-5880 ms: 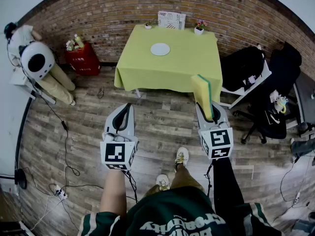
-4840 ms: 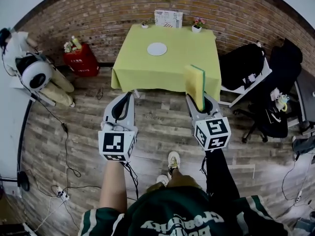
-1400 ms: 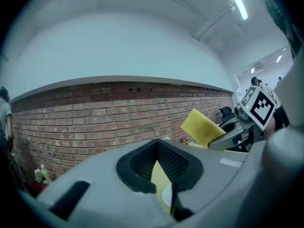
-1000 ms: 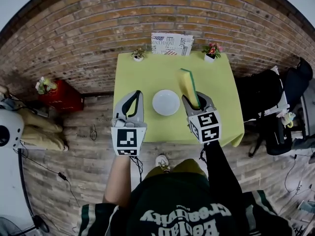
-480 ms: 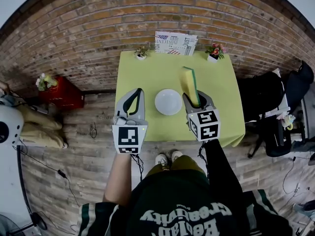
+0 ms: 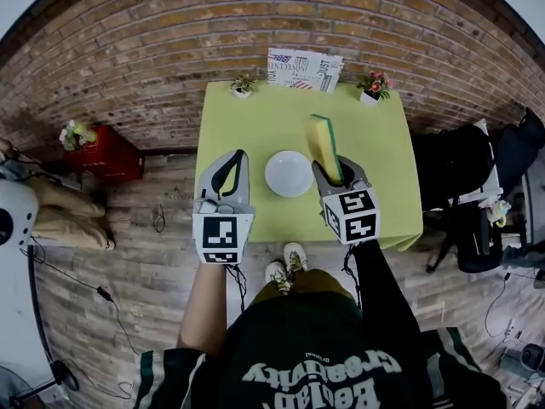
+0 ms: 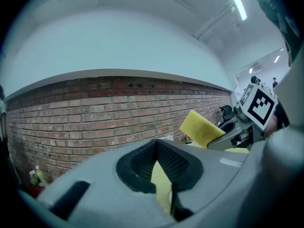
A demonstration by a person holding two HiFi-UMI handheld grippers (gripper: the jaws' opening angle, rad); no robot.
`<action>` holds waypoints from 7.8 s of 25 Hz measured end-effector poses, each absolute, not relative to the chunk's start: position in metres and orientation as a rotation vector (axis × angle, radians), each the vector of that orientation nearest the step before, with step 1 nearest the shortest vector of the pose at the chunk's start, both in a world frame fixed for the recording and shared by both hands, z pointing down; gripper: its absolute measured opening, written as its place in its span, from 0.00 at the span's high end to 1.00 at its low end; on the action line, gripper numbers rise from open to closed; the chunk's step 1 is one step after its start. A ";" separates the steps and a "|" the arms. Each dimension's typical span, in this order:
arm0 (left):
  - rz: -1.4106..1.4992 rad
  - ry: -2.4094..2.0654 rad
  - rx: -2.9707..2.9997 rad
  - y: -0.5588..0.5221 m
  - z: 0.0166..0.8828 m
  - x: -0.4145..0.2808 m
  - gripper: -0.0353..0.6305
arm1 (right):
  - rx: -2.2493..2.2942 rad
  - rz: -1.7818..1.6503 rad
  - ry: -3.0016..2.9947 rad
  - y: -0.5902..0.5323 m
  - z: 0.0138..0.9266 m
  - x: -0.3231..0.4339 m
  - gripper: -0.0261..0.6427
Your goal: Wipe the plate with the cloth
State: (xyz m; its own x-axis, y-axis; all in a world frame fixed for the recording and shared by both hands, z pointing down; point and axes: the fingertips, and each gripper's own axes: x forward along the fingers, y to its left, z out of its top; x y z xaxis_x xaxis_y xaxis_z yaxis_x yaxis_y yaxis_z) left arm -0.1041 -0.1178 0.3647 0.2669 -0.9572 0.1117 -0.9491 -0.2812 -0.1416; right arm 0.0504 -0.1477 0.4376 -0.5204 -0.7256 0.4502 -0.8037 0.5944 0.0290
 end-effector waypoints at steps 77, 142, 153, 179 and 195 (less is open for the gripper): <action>-0.420 1.983 -2.584 -0.208 0.466 -0.146 0.94 | 0.579 0.623 -1.885 -0.180 0.667 -0.045 0.76; -0.389 1.943 -2.602 -0.201 0.459 -0.118 0.94 | 0.478 0.700 -1.848 -0.134 0.663 -0.028 0.76; -0.389 1.933 -2.597 -0.193 0.456 -0.113 0.94 | 0.575 0.715 -1.800 -0.145 0.666 -0.002 0.76; -0.355 1.865 -2.607 -0.189 0.441 -0.042 0.94 | 0.739 0.758 -1.727 -0.152 0.665 0.103 0.76; -0.376 1.926 -2.567 -0.178 0.448 -0.042 0.94 | 0.675 0.725 -1.803 -0.151 0.660 0.092 0.75</action>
State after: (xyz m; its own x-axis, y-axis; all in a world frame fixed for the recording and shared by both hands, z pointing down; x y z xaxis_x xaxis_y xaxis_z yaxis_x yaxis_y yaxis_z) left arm -0.0420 -0.1779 0.4481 0.2639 -0.9348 0.2378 -0.9556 -0.2868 -0.0670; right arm 0.0921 -0.1507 0.6598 -0.3091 -0.1107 0.9446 -0.7336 0.6598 -0.1628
